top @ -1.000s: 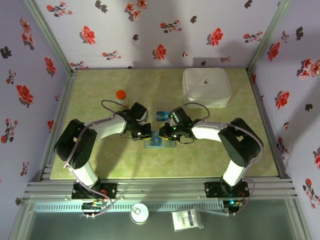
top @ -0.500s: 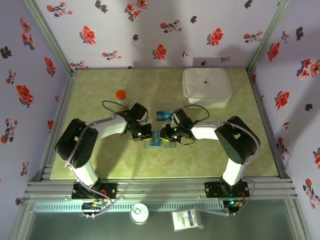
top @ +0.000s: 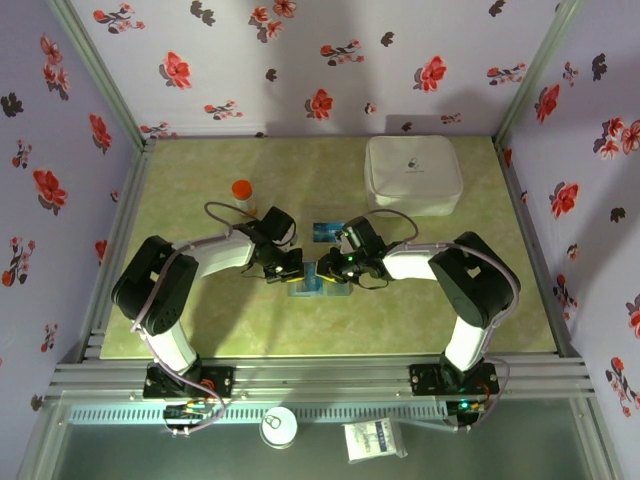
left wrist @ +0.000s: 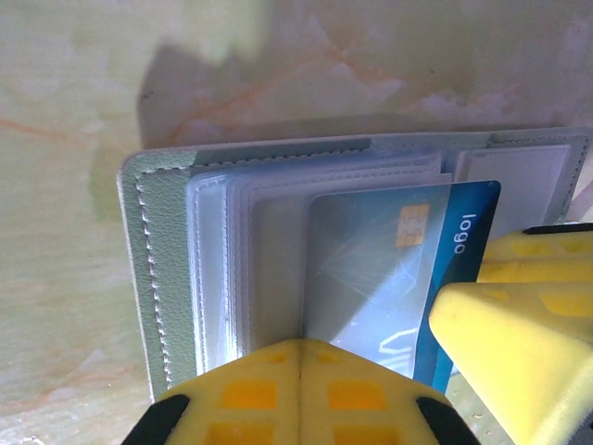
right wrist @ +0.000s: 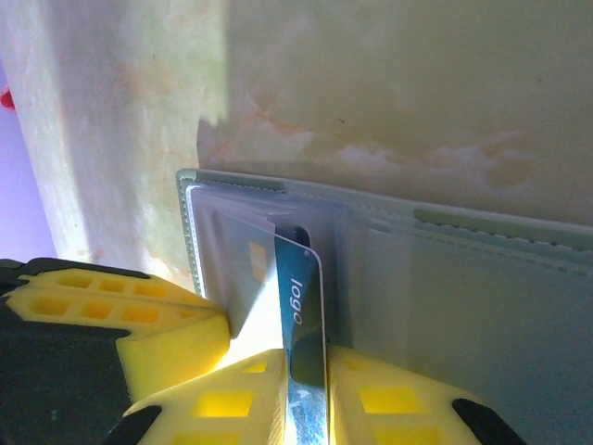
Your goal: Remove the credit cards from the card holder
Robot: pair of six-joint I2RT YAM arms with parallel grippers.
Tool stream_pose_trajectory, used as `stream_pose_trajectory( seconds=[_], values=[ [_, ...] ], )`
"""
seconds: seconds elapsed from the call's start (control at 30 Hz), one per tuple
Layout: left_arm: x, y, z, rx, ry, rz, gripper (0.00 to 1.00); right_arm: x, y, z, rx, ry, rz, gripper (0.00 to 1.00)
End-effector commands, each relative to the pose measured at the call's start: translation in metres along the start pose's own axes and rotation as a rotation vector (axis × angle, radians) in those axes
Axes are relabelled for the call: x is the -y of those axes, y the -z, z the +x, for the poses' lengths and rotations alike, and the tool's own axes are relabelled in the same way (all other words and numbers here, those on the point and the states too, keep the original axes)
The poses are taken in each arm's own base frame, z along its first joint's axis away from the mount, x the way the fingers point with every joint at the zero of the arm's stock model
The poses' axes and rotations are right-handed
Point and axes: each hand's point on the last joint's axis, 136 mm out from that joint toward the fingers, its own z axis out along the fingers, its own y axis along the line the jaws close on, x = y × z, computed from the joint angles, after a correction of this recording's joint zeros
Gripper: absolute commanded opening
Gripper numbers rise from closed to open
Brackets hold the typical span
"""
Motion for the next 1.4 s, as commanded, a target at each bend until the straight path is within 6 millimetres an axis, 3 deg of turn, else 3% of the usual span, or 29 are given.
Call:
stream_pose_trajectory(
  seconds=[0.0, 0.27, 0.63, 1.13, 1.37],
  values=[
    [-0.011, -0.006, 0.008, -0.025, 0.003, -0.04, 0.0, -0.001, -0.002, 0.003, -0.017, 0.008, -0.03, 0.17],
    [-0.011, -0.005, 0.008, -0.023, 0.002, -0.04, 0.0, 0.009, 0.006, 0.002, 0.01, 0.0, 0.002, 0.11],
    [-0.008, -0.002, 0.006, -0.007, 0.005, -0.03, 0.0, 0.021, 0.037, 0.003, 0.039, 0.012, 0.075, 0.09],
    [0.017, 0.04, -0.013, 0.096, -0.045, 0.043, 0.0, -0.005, 0.079, -0.007, 0.069, 0.126, 0.165, 0.05],
    [0.041, 0.069, -0.029, 0.124, -0.134, 0.052, 0.0, -0.023, 0.091, -0.027, 0.081, 0.256, 0.226, 0.05]
  ],
)
